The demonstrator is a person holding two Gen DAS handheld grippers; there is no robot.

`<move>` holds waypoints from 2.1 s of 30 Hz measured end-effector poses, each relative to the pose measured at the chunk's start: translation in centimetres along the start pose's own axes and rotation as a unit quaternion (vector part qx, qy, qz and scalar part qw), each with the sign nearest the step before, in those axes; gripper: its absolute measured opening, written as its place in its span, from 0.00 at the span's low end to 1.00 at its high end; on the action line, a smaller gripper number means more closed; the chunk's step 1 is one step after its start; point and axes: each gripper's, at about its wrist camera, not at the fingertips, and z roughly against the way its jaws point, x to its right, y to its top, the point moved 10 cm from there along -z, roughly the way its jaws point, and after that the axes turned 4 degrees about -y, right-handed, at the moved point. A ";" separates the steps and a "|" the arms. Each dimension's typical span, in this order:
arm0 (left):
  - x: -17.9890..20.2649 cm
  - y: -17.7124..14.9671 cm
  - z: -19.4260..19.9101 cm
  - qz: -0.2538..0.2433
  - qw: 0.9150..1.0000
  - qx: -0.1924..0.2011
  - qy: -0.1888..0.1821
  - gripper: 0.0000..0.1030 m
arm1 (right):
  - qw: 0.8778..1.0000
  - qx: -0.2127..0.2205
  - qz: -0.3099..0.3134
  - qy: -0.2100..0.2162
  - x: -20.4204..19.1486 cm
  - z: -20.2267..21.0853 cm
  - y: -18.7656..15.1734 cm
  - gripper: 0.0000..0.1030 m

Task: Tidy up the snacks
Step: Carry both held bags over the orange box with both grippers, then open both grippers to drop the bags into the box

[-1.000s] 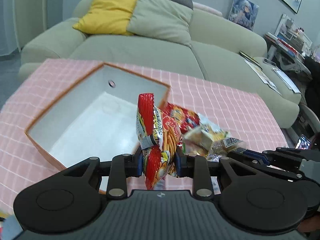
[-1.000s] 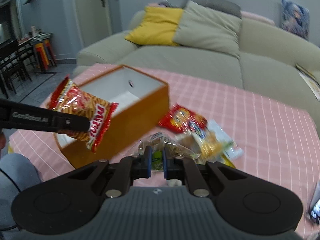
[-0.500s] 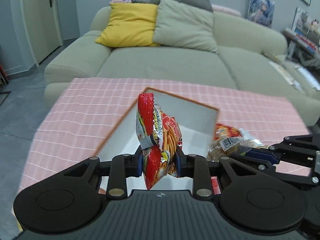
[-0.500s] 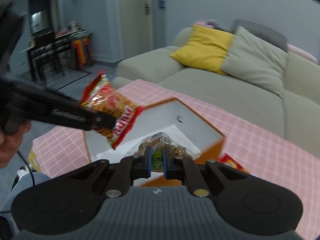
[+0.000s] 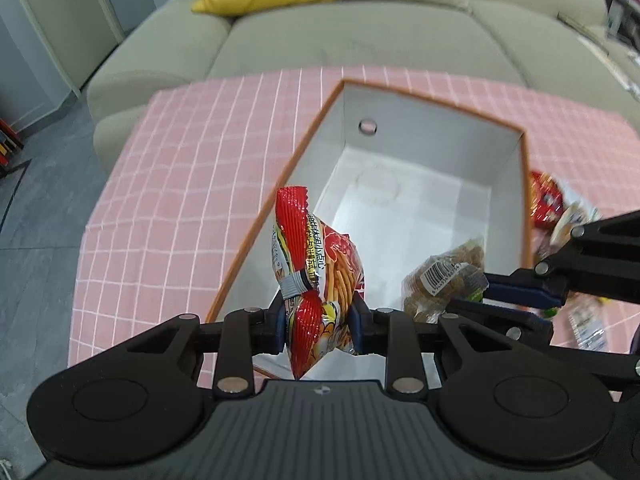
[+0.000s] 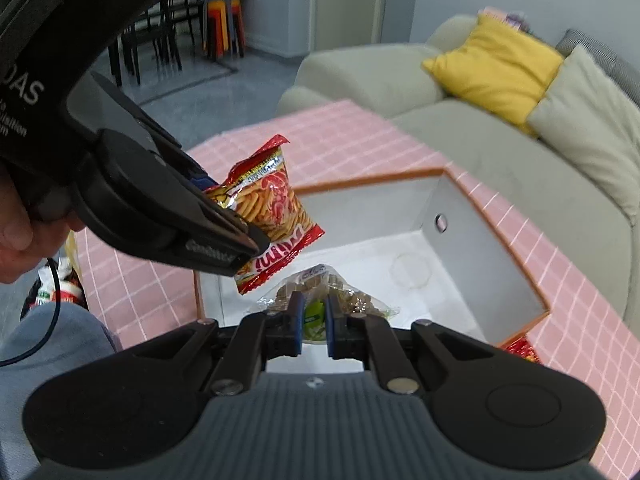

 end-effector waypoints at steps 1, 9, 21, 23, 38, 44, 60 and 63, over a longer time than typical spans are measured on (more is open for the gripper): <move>0.1 -0.3 -0.2 -0.001 1.000 -0.007 0.001 0.32 | 1.000 -0.007 0.006 0.001 -0.1 -0.5 -0.1 0.06; -0.1 -1.0 -3.4 -0.018 0.998 -0.052 0.003 0.32 | 0.997 -0.062 0.032 0.012 -0.6 -4.4 -1.5 0.06; -0.9 -3.0 -6.6 -0.014 0.994 -0.112 0.004 0.32 | 0.991 -0.122 0.037 0.031 -0.8 -7.5 -3.5 0.07; -1.1 -3.2 -7.0 -0.013 0.993 -0.120 0.007 0.32 | 0.991 -0.127 0.035 0.035 -0.9 -7.6 -3.3 0.07; -1.0 -2.5 -5.2 -0.020 0.994 -0.104 0.017 0.50 | 0.992 -0.119 0.033 0.007 -0.4 -5.8 -2.4 0.47; -0.9 -1.5 -2.1 -0.017 0.997 -0.068 0.021 0.60 | 0.995 -0.097 0.031 -0.008 -0.1 -3.0 -1.5 0.66; 3.7 0.4 8.7 0.017 0.994 0.107 0.000 0.71 | 0.997 -0.007 -0.056 -0.059 3.0 6.2 -2.4 0.84; 5.6 0.4 10.6 0.016 0.990 0.138 -0.016 0.71 | 0.994 0.015 -0.077 -0.075 3.8 8.0 -3.5 0.86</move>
